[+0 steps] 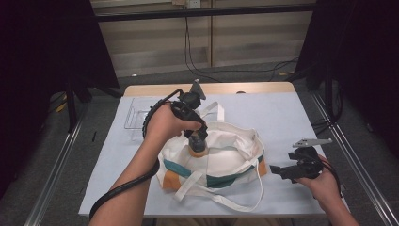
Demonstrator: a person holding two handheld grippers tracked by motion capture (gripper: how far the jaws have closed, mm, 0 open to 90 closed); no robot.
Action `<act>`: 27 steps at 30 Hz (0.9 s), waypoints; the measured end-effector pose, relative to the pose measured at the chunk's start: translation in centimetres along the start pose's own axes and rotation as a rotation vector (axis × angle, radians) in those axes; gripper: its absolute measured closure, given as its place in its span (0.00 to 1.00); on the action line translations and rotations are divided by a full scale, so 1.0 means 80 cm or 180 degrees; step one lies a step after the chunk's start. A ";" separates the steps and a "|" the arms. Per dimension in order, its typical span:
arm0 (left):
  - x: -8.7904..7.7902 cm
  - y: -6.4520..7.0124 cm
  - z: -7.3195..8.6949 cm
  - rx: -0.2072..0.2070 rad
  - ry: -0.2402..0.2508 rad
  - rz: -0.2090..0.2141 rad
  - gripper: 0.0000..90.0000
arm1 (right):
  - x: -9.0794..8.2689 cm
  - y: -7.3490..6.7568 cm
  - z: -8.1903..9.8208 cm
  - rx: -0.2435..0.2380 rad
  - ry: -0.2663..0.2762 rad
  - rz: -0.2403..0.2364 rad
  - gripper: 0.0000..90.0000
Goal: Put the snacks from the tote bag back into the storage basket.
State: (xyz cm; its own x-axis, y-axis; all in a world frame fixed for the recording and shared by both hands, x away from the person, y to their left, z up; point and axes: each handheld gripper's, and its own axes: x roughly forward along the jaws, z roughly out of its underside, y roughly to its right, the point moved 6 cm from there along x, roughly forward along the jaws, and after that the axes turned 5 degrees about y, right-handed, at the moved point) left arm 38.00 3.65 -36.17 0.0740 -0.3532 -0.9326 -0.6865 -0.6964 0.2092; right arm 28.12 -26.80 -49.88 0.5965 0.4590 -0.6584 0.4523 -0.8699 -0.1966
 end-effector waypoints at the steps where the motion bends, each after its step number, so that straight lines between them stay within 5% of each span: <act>1: -0.001 0.000 -0.001 0.0014 0.0005 0.0004 0.33 | 0.000 0.000 0.000 -0.0001 0.0003 -0.0001 0.02; 27: -0.033 -0.011 -0.024 0.0046 0.0077 -0.0040 0.33 | -0.001 0.000 -0.002 -0.0013 0.0020 0.0004 0.02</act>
State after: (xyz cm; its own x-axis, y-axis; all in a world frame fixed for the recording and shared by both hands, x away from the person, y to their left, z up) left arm 39.80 4.05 -33.31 0.1000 -0.3595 -0.9278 -0.6957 -0.6919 0.1931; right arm 28.15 -26.85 -49.73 0.6012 0.4591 -0.6540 0.4543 -0.8697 -0.1928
